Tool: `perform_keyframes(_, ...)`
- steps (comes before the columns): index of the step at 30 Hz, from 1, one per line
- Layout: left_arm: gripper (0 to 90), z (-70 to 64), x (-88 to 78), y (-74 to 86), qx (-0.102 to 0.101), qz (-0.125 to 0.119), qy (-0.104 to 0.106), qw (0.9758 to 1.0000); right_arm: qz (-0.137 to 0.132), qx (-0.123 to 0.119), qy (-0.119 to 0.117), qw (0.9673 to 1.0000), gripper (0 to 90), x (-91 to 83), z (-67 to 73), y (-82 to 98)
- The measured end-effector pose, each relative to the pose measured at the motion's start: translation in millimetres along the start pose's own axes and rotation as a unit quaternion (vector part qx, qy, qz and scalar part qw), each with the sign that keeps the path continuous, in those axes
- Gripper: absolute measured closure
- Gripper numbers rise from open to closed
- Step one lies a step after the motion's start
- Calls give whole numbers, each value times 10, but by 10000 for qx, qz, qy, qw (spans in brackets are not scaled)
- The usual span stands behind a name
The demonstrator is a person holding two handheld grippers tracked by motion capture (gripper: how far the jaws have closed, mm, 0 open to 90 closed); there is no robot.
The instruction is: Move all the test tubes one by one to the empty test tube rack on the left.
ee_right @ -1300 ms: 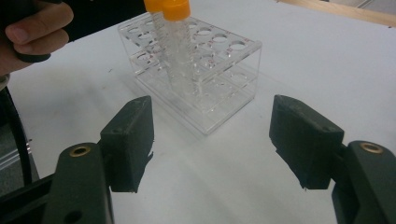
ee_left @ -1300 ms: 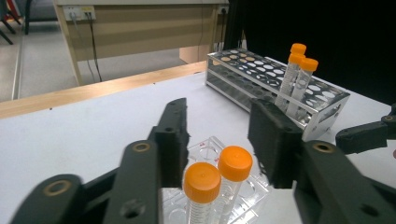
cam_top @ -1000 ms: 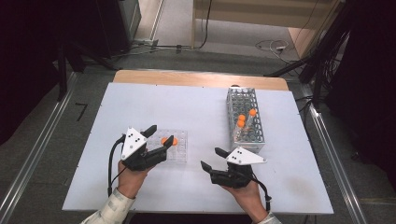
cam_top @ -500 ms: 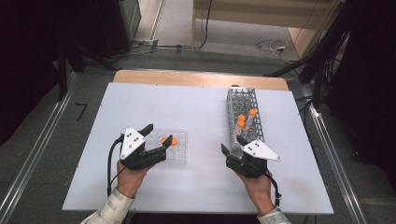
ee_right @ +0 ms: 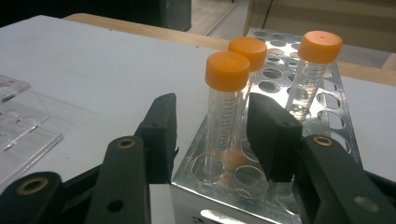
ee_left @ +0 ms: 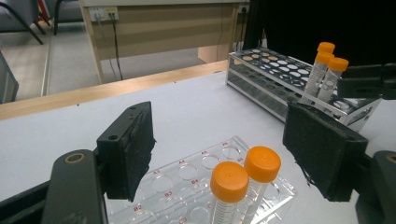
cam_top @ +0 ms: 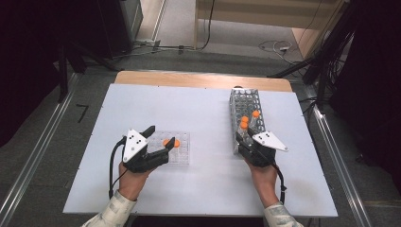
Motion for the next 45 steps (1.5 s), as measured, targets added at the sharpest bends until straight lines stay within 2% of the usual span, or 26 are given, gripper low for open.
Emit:
perform_keyframes(6,247,11,-6,4,-13,12,-4,10000,78,99,76,9999,565,103,-41,12)
perform_keyframes(11,248,9,-9,6,-19,14,-1,10000,116,82,124,9998,578,158,-52,32)
perform_keyframes(21,248,6,-10,7,-25,11,13,10000,124,96,193,9997,708,191,-57,57)
perform_keyframes(30,248,0,-15,6,-26,9,24,10000,-44,153,154,9998,712,118,-70,-27)
perform_keyframes(45,247,3,-22,0,-47,-9,47,10000,-550,138,105,9983,716,-164,-65,-307)
Point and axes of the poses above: each handheld gripper's, and its own axes: x roughly forward along the jaws, y roughly out of its underside, z roughly to its left, the point moved 7 cm from there along x, roughly forward along the jaws, and after that the axes turned 3 degrees about x, right-handed, at the moved point
